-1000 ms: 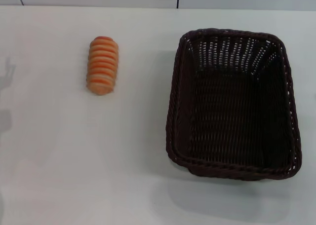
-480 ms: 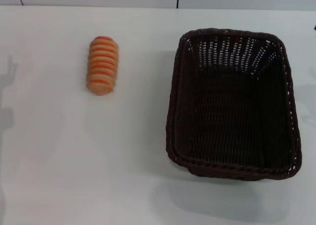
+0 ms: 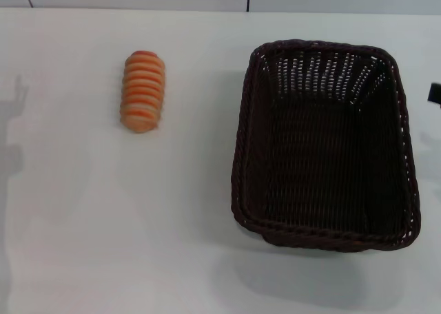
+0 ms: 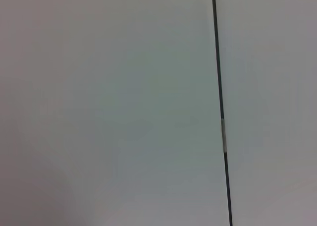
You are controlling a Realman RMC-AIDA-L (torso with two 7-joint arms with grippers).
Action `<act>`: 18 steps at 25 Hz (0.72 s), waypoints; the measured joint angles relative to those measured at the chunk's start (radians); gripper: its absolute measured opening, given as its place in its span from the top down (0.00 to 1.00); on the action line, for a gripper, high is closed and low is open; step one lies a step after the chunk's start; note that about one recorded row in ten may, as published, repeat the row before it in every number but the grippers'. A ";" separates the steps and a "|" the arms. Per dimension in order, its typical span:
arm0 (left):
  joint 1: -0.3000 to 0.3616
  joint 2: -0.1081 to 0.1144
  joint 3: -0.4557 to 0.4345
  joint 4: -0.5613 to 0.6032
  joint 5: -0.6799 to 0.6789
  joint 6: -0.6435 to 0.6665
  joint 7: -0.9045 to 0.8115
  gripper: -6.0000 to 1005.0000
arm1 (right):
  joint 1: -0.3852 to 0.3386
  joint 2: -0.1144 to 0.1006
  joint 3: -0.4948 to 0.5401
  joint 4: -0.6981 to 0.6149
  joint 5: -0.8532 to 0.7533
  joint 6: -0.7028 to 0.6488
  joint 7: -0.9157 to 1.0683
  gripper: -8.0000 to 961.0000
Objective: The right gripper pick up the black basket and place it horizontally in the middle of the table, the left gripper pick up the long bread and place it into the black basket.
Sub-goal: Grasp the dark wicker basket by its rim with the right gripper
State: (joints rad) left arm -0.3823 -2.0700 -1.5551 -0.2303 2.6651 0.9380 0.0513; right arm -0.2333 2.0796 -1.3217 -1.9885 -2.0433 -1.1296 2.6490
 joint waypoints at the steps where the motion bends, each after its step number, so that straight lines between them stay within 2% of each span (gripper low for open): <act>1: 0.000 0.000 -0.001 0.000 0.000 -0.001 0.000 0.15 | 0.005 0.000 0.012 0.003 -0.003 -0.019 0.004 0.15; 6: 0.000 -0.001 -0.001 0.000 0.000 -0.002 0.001 0.15 | 0.074 0.000 0.081 0.134 -0.043 -0.041 0.008 0.16; 9: 0.003 -0.001 0.001 0.000 -0.001 -0.002 0.001 0.15 | 0.162 -0.003 0.088 0.273 -0.049 -0.052 -0.015 0.16; 18: 0.003 -0.001 0.004 -0.002 0.003 -0.002 -0.002 0.15 | 0.246 -0.002 0.055 0.357 -0.067 -0.057 -0.047 0.17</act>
State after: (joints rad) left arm -0.3796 -2.0708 -1.5507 -0.2326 2.6676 0.9356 0.0493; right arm 0.0125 2.0772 -1.2669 -1.6318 -2.1103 -1.1866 2.6025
